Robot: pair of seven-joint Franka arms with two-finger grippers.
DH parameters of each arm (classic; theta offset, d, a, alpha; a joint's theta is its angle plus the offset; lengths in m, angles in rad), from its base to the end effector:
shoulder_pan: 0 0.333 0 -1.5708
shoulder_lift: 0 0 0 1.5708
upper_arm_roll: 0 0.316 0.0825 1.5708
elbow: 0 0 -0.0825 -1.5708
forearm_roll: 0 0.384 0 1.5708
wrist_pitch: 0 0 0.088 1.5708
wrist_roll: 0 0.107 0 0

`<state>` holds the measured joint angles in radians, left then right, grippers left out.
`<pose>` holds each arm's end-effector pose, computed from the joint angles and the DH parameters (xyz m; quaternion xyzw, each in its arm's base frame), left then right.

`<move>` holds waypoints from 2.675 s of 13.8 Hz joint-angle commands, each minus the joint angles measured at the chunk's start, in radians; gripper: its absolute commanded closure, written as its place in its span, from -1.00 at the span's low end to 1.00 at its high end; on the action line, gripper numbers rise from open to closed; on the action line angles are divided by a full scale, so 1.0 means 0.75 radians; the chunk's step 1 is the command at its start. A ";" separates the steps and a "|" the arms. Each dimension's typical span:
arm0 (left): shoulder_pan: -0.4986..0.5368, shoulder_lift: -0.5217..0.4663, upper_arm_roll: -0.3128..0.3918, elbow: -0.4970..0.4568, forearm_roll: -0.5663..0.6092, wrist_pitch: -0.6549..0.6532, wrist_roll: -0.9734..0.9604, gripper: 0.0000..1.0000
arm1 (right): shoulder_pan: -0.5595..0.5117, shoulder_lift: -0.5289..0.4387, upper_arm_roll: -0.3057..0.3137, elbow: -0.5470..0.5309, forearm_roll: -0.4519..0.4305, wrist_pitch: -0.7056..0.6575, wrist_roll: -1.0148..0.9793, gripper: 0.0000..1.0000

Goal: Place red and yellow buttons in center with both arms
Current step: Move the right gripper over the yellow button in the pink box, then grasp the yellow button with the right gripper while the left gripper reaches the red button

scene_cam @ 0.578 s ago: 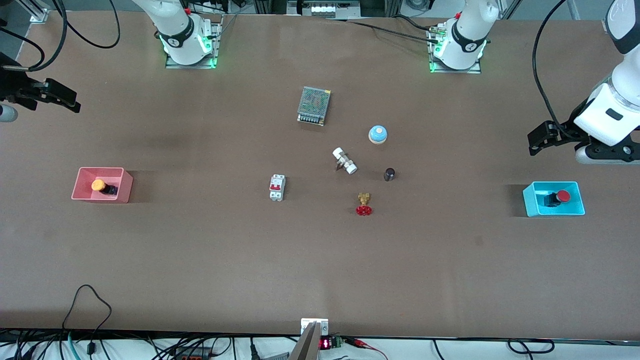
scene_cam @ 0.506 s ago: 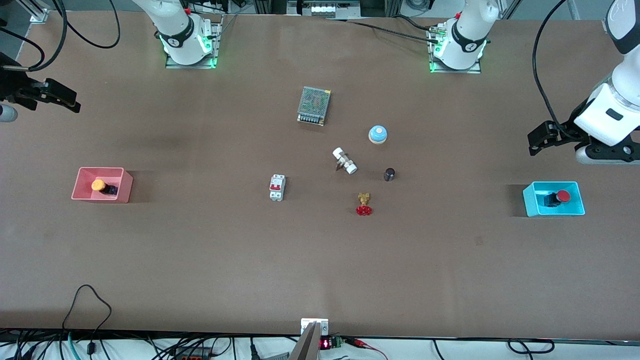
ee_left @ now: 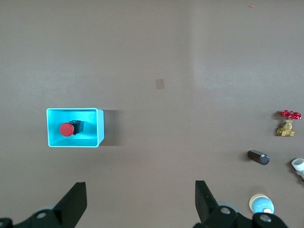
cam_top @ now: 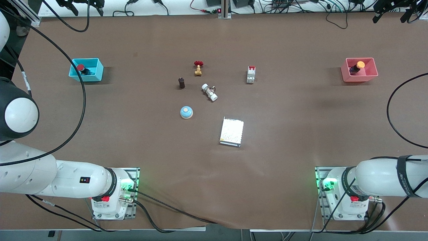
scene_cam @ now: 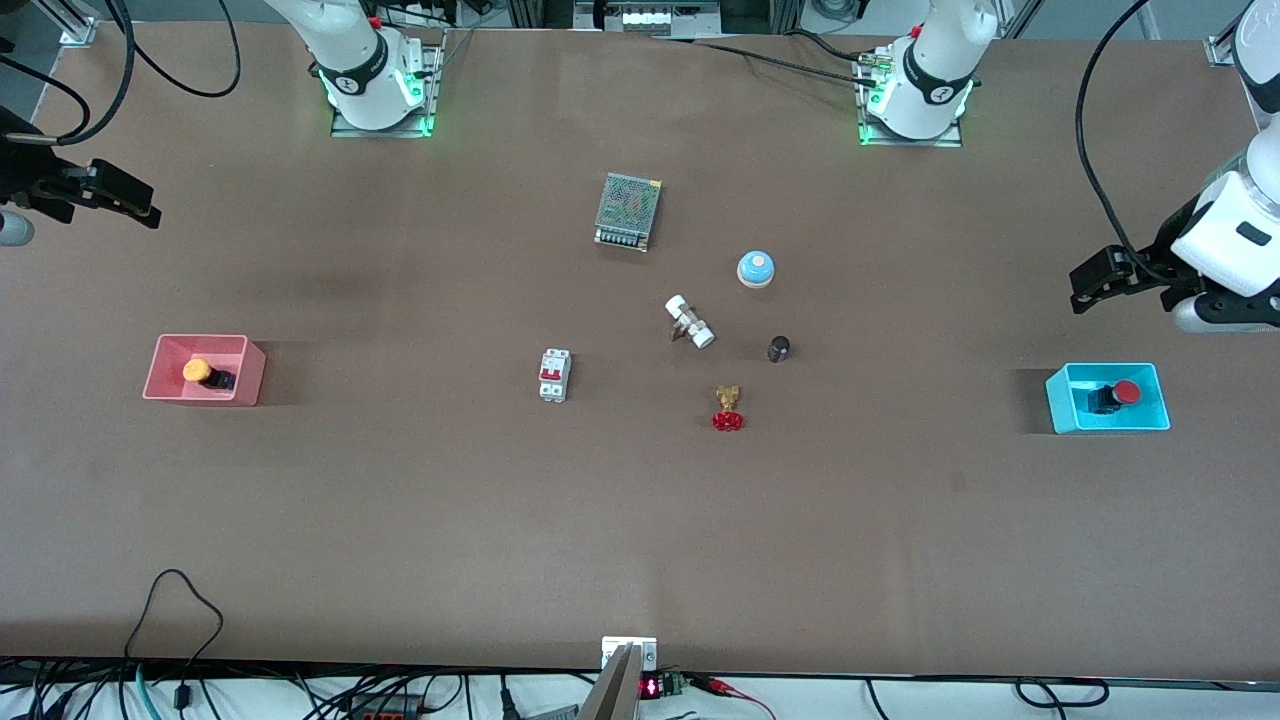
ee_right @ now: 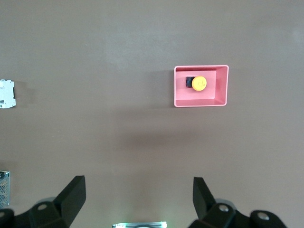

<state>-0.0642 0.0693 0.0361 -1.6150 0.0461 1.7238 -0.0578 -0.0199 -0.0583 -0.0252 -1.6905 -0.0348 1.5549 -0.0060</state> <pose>0.5871 -0.0129 0.5777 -0.9994 -0.0117 -0.0208 0.0232 0.5310 -0.0281 0.5986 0.9989 -0.0191 -0.0391 0.0157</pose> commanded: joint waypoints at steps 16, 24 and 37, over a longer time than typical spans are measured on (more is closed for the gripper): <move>0.004 0.026 -0.001 0.051 -0.023 -0.022 0.014 -1.00 | -0.092 0.470 -0.005 0.000 -0.088 0.414 0.014 -1.00; 0.010 0.026 -0.003 0.041 -0.023 -0.036 0.010 -1.00 | -0.209 0.703 -0.005 -0.014 -0.129 0.594 -0.119 -1.00; 0.159 0.161 0.001 0.028 -0.008 -0.190 0.028 -1.00 | -0.288 0.836 0.003 -0.020 -0.058 0.690 -0.262 -1.00</move>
<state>0.0295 0.1542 0.0388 -1.6128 0.0443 1.6106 -0.0551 -0.2125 0.5620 -0.0402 -1.7035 -0.0965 2.0519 -0.1725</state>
